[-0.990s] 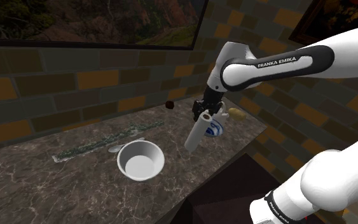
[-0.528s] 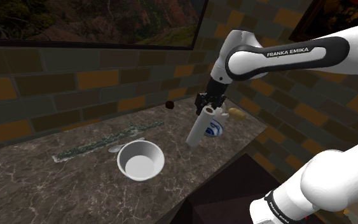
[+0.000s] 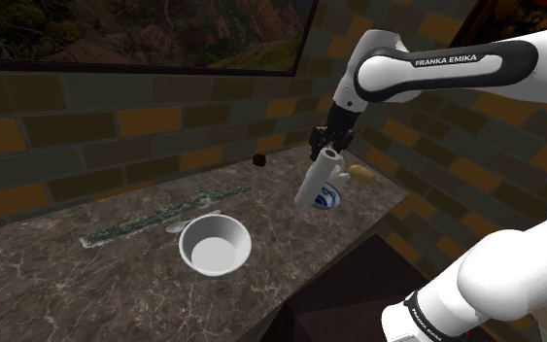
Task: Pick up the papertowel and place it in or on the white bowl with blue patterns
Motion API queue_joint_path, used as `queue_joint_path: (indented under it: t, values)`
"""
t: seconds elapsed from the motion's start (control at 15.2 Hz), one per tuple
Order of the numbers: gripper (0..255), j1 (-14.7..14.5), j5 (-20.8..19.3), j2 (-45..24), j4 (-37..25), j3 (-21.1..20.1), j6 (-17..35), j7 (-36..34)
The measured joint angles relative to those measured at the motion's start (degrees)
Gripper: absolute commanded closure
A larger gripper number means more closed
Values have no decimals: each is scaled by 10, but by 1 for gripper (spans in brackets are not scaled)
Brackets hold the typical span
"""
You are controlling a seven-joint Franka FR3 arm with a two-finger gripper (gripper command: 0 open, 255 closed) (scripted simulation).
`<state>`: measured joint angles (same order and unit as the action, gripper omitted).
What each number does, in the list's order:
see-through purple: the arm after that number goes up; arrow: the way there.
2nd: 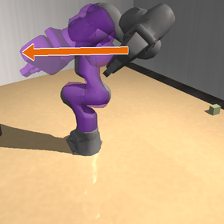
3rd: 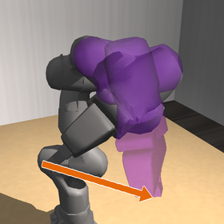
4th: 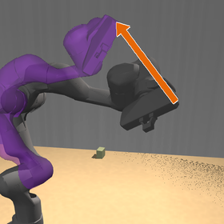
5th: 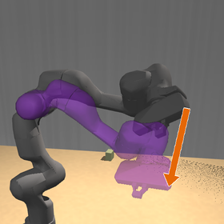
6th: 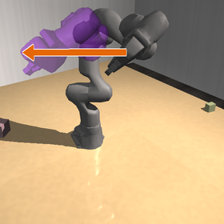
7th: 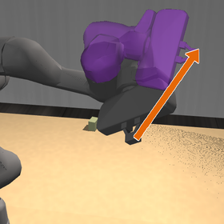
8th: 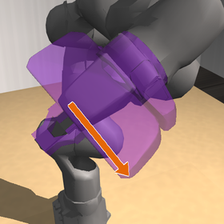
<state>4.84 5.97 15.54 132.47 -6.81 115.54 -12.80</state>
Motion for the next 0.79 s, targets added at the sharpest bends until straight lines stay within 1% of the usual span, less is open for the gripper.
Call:
queue_joint_path:
  t: [0.4,0.79]
  values:
    - [255,37,-20,-31,-63,51,-38,74]
    - [255,70,-31,-85,-152,95,-77,144]
